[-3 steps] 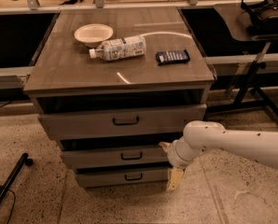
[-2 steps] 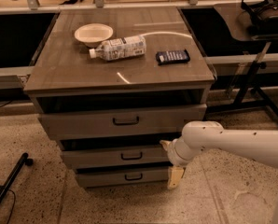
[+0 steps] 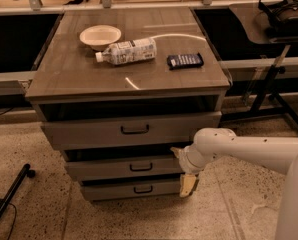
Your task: Open middle drawer
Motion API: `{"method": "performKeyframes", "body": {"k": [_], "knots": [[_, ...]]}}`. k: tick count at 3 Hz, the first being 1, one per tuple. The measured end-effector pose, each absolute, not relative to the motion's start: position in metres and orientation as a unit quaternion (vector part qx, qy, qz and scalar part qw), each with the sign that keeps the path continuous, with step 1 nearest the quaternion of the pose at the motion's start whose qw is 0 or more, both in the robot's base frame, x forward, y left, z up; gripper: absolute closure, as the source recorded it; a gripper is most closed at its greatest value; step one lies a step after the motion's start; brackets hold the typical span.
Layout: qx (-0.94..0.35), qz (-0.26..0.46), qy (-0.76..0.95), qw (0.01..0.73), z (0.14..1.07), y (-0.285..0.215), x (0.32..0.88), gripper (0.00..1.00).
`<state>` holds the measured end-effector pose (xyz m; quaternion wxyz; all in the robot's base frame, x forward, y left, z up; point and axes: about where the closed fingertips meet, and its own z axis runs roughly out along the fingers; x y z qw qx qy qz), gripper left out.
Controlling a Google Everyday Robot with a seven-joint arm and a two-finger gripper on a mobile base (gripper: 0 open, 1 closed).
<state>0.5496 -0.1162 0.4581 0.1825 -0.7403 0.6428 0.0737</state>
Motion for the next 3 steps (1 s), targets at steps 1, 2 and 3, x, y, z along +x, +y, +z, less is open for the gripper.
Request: {"method": "performKeyframes", "body": {"k": [1, 2, 3], "knots": [[-0.736, 0.07, 0.647, 0.186, 0.424, -0.119, 0.582, 0.0], [-0.734, 0.073, 0.651, 0.18, 0.413, -0.118, 0.588, 0.01], [-0.734, 0.078, 0.652, 0.174, 0.405, -0.116, 0.591, 0.08]]}}
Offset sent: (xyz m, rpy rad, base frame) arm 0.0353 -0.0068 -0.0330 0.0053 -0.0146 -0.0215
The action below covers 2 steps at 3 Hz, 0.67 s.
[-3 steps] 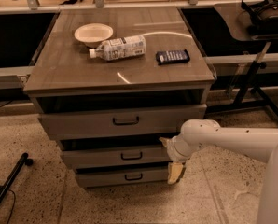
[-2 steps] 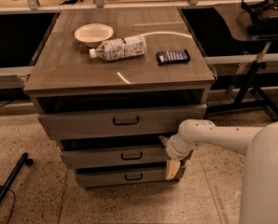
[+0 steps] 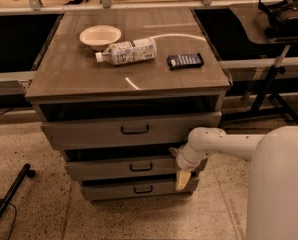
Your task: Open middle drawer
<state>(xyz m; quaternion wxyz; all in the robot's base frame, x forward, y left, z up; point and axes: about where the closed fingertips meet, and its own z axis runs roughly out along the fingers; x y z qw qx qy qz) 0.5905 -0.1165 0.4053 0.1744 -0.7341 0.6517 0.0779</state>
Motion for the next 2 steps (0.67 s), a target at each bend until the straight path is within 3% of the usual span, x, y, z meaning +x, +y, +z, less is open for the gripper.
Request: {"method": "performKeyframes", "body": {"k": [1, 2], "knots": [[-0.738, 0.089, 0.65, 0.162, 0.401, -0.116, 0.577, 0.26], [-0.736, 0.096, 0.652, 0.155, 0.406, -0.12, 0.563, 0.57]]}}
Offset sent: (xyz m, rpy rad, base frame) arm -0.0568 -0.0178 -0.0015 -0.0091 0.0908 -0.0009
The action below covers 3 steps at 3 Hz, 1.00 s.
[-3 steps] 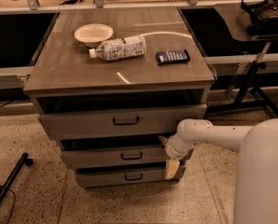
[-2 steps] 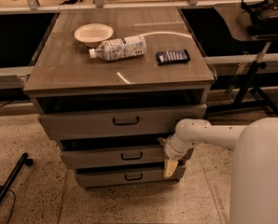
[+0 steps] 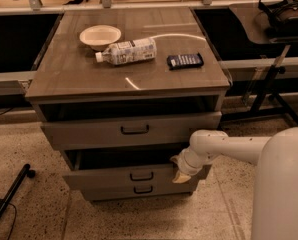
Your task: Open middle drawer
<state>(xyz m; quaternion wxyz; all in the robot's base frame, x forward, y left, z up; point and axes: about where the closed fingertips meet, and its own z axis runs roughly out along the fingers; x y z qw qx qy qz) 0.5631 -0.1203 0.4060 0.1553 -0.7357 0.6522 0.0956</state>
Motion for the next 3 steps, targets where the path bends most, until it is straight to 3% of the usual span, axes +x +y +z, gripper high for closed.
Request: {"method": "performKeyframes", "body": {"k": [1, 2, 3], "knots": [[-0.736, 0.096, 0.652, 0.156, 0.409, -0.12, 0.563, 0.81], [-0.733, 0.1, 0.652, 0.168, 0.417, -0.121, 0.551, 0.02], [-0.719, 0.141, 0.657, 0.18, 0.411, -0.127, 0.499, 0.0]]}}
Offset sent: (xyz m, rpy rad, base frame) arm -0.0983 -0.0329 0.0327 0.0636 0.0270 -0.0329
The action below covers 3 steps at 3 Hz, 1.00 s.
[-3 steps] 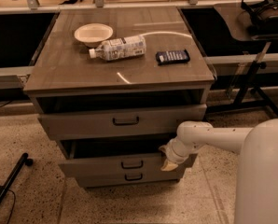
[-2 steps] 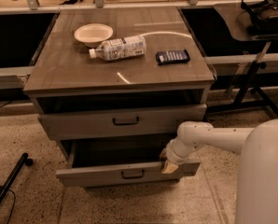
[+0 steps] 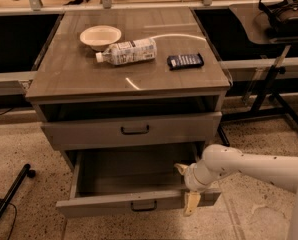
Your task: Open middle drawer
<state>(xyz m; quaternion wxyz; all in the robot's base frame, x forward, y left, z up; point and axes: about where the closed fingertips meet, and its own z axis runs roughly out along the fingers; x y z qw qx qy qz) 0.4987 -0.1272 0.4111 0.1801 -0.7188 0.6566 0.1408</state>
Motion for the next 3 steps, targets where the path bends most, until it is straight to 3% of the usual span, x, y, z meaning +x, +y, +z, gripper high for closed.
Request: {"method": "performKeyframes", "body": {"k": [2, 3], "knots": [[-0.724, 0.158, 0.652, 0.164, 0.408, -0.127, 0.483, 0.0], [-0.723, 0.173, 0.653, 0.142, 0.404, -0.129, 0.461, 0.16]]}}
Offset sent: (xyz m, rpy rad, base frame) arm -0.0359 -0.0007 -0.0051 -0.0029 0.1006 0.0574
